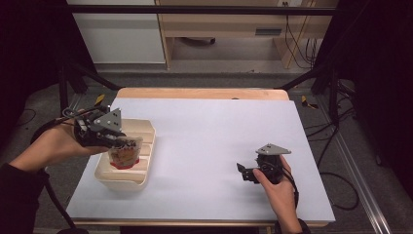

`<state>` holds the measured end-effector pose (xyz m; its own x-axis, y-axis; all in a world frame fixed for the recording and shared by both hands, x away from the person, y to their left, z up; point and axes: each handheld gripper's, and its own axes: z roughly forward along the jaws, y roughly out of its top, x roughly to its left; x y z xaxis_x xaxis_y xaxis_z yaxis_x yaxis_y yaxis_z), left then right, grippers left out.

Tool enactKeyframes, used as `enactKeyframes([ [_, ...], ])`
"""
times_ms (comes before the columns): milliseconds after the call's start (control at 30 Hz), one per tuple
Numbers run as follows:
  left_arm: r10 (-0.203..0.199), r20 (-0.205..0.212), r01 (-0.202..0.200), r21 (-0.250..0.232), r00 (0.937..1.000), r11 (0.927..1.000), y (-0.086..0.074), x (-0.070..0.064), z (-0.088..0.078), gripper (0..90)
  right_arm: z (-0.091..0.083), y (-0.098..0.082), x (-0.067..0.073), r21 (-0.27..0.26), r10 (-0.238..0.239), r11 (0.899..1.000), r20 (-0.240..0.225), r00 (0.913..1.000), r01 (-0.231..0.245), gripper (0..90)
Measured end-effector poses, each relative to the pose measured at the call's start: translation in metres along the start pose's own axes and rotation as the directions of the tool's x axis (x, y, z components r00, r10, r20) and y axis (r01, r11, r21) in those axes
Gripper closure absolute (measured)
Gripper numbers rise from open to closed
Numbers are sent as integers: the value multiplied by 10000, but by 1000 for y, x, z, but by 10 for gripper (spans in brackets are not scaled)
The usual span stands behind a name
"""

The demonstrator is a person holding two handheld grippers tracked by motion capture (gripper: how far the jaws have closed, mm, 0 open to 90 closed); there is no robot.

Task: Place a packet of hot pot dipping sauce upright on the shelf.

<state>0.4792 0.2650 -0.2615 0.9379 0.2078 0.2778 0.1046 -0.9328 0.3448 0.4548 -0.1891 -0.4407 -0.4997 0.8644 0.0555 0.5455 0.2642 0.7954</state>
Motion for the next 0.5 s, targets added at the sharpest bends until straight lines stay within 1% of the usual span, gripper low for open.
enactKeyframes([
  [167,-30,46,30,27,10000,10000,-3,1,4,757,0,0,0,15,21,10000,-13,10000,-21,81],
  [500,83,232,-85,101,9997,9999,-7,-2,12,757,0,-1,-1,68,28,10000,-8,10000,-28,81],
])
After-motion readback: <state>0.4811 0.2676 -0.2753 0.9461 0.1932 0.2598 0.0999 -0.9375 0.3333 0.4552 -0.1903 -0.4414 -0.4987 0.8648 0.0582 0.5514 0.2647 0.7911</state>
